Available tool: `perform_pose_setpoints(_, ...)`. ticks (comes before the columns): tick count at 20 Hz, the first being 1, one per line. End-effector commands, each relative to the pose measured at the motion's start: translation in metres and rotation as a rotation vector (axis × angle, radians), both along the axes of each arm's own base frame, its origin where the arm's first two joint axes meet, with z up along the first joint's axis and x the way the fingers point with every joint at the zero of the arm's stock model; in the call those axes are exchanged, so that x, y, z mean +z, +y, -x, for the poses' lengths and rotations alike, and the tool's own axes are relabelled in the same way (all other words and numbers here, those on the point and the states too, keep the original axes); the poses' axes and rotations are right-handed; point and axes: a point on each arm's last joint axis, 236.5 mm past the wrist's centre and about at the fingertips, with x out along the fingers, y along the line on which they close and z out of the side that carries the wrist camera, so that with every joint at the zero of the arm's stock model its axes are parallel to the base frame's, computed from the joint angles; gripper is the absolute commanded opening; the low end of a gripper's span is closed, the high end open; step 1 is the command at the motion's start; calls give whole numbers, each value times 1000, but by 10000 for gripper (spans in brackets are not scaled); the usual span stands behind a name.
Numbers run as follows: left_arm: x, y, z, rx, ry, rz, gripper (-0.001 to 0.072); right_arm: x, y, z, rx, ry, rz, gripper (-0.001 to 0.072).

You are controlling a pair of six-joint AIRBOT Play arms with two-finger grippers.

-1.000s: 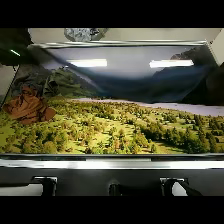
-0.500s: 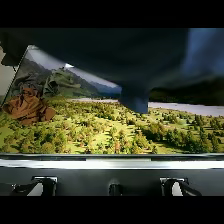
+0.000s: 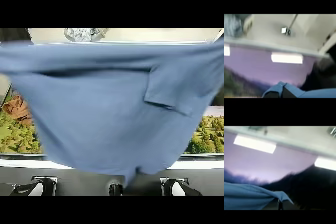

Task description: Fold the shirts.

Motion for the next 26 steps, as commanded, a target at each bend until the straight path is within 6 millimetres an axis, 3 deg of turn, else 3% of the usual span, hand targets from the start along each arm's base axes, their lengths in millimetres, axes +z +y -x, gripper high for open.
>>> perform_pose_setpoints(1, -179, -3, -30, -3, 382, 68, 22, -151, 6, -61, 119, 382, -60, 35)
perform_pose_setpoints(3, -257, -2, -59, 25, 460, 71, 22, -219, 23, -116, 134, 437, -59, 37)
perform_pose_setpoints(5, -304, 1, -91, 62, 514, 90, 23, -261, 45, -163, 123, 419, -113, 38)
perform_pose_setpoints(7, -327, -4, -124, 46, 525, 127, 23, -276, 58, -197, 63, 361, -190, 39)
perform_pose_setpoints(10, -352, -9, -157, 33, 556, 170, 24, -283, 62, -224, 6, 288, -209, 39)
perform_pose_setpoints(13, -373, -17, -158, 8, 621, 181, 29, -299, 64, -225, -11, 324, -235, 46)
perform_pose_setpoints(14, -371, -19, -154, -12, 639, 182, 140, -296, 61, -224, -24, 330, -257, 157)
perform_pose_setpoints(15, -366, -19, -148, -48, 658, 177, 383, -287, 58, -220, -19, 335, -261, 370)
perform_pose_setpoints(16, -357, -14, -140, -96, 682, 166, 588, -273, 46, -211, 3, 334, -226, 451)
perform_pose_setpoints(18, -346, 13, -115, -131, 782, 145, 586, -257, 7, -183, 1, 386, -197, 501)
perform_pose_setpoints(19, -351, 26, -93, -128, 872, 138, 560, -262, -14, -158, -8, 469, -208, 502)
perform_pose_setpoints(21, -375, 44, -43, -108, 1058, 105, 531, -291, -41, -92, 13, 727, -235, 504)
perform_pose_setpoints(22, -388, 41, -23, -111, 1110, 109, 532, -306, -52, -64, 21, 834, -221, 504)
perform_pose_setpoints(24, -412, 16, 5, -160, 1157, 167, 532, -331, -59, -16, 53, 1012, -213, 505)
perform_pose_setpoints(26, -429, -14, 18, -207, 1161, 233, 532, -346, -53, 4, 82, 1087, -236, 509)
